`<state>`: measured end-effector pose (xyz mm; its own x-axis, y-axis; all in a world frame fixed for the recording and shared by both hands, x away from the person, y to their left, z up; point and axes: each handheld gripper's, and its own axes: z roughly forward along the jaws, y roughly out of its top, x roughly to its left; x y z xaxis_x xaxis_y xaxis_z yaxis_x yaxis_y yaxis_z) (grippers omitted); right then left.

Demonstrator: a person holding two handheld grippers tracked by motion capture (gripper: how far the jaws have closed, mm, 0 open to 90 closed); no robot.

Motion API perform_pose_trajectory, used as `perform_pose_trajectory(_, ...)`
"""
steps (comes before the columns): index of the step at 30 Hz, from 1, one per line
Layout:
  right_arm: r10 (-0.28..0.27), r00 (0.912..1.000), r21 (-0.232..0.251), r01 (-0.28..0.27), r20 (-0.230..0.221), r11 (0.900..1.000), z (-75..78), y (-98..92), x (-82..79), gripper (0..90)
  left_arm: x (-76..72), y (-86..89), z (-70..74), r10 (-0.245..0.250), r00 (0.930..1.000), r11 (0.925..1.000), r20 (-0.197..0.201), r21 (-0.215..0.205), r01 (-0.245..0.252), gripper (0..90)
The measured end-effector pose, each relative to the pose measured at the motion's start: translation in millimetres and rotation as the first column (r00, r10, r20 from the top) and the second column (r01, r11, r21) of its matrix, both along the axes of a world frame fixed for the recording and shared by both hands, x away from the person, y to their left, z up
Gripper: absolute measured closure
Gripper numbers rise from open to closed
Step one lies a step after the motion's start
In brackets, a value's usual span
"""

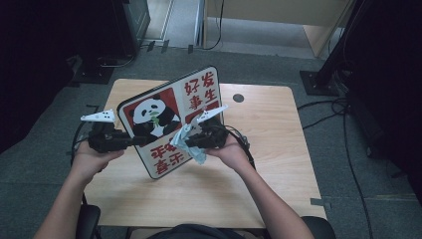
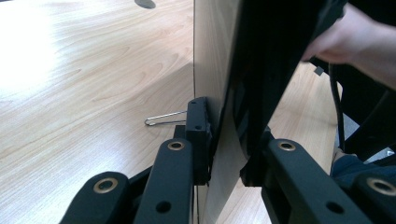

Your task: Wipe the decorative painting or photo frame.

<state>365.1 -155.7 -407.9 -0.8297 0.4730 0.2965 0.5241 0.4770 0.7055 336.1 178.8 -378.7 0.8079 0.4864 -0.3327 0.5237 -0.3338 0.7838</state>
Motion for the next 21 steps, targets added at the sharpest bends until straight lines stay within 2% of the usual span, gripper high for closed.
perform_pose_trajectory(2,0.011,0.9999,0.002,-0.011,0.011,1.000,11.7,2.5,2.3,79.5,0.1,0.1,-0.1,0.000,1.0000,1.0000,-0.001,-0.001,0.000,77.8)
perform_pose_trajectory(7,0.034,0.9976,-0.031,-0.032,0.060,0.999,46.6,11.6,9.9,79.6,0.5,0.5,-0.8,-0.001,1.0000,1.0000,-0.003,-0.007,0.001,77.4)
perform_pose_trajectory(10,0.041,0.9959,-0.028,-0.038,0.080,0.999,67.1,18.0,12.6,79.6,0.6,0.8,-0.7,-0.002,1.0000,1.0000,-0.006,-0.009,0.002,77.3)
perform_pose_trajectory(13,0.047,0.9937,-0.006,-0.047,0.101,0.999,86.8,25.3,14.8,79.5,0.3,1.7,-0.2,-0.005,0.9999,0.9999,-0.009,-0.014,0.005,75.5)
perform_pose_trajectory(16,0.056,0.9917,0.010,-0.057,0.115,0.998,99.5,30.2,16.7,79.6,-1.0,4.8,1.6,-0.003,1.0000,0.9997,-0.003,-0.024,0.003,74.2)
perform_pose_trajectory(21,0.071,0.9878,0.002,-0.071,0.139,0.997,118.4,39.5,18.3,79.6,-4.0,8.8,2.8,0.008,1.0000,0.9997,-0.003,-0.025,-0.009,76.3)
